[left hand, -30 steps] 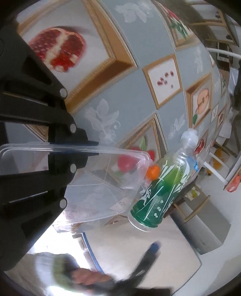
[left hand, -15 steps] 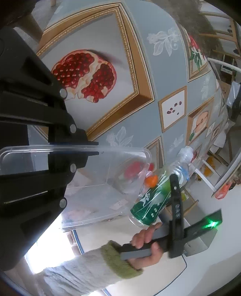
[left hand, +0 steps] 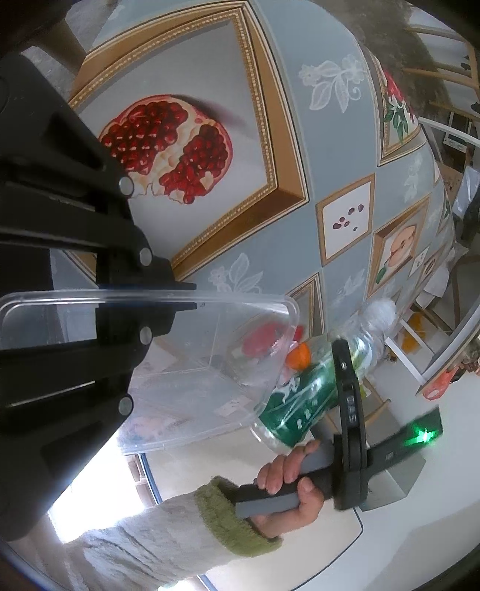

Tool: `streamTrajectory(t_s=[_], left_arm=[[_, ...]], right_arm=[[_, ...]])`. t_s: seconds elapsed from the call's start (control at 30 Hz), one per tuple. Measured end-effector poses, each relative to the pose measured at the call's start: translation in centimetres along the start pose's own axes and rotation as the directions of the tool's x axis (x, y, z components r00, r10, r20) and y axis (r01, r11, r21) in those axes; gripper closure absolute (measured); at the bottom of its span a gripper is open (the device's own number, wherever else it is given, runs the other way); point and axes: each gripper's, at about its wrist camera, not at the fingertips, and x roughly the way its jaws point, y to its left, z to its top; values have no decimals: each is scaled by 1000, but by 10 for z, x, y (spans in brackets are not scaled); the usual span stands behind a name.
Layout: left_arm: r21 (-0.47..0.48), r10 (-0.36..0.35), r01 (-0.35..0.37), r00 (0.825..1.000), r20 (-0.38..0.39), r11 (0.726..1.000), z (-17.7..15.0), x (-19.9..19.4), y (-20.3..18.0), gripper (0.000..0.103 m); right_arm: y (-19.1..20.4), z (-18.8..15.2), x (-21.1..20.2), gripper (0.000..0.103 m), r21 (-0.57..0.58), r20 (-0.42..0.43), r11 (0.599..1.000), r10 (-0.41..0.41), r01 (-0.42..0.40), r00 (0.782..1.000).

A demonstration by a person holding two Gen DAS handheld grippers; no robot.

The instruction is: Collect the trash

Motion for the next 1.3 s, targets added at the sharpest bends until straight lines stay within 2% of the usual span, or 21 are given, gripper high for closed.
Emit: streamTrajectory(t_s=[0.13,0.2,0.3,0.43,0.47,0.6,0.7,0.8,0.87,1.0,1.07,1.13,1.17,1.23,1.3], left_arm=[[2,21,-21,1000,5,1000,-2,-1,-4,100],[1,30,-30,1000,10,1000,-3,-2,-8,100],[9,38,-38,999,25,999,-4,-8,-19,100],[42,43,-45,998,43,998,-4,-16,-40,101],[57,42,-44,998,50,997,-5,-19,-49,101],[126,17,-24,998,55,992,-4,-21,-90,100],[184,-19,11,999,44,983,-4,-16,-122,100],[248,-73,70,997,4,966,-5,1,-160,101],[283,-107,116,993,-46,952,-5,20,-187,101],[347,-153,207,973,-174,915,-5,69,-244,101],[376,-153,241,956,-251,895,-10,100,-275,101],[407,-139,267,939,-316,873,-15,130,-307,100],[418,-129,276,929,-347,865,-19,145,-322,100],[418,-102,289,904,-416,861,-25,180,-349,100],[406,-79,290,883,-464,867,-30,210,-365,100]], right_arm=[[-17,-19,-35,44,67,102,997,34,-41,994],[-26,-36,-61,44,107,180,991,58,-78,982],[-41,-69,-99,44,168,294,974,98,-153,951],[-60,-123,-136,44,232,418,944,119,-233,901],[-67,-146,-148,44,255,452,933,117,-254,884],[-92,-217,-169,44,348,519,881,103,-320,848],[-116,-275,-173,44,448,541,824,60,-347,839],[-143,-346,-172,44,578,544,722,8,-381,839],[-156,-392,-167,44,659,531,645,-32,-388,847],[-176,-484,-149,43,798,483,462,-106,-387,869],[-183,-534,-132,43,850,464,340,-123,-402,877],[-187,-564,-113,43,874,454,252,-122,-415,883],[-190,-583,-100,43,885,450,190,-115,-425,886],[-196,-612,-73,43,887,460,83,-93,-454,883],[-204,-626,-52,43,880,474,16,-76,-474,877]])
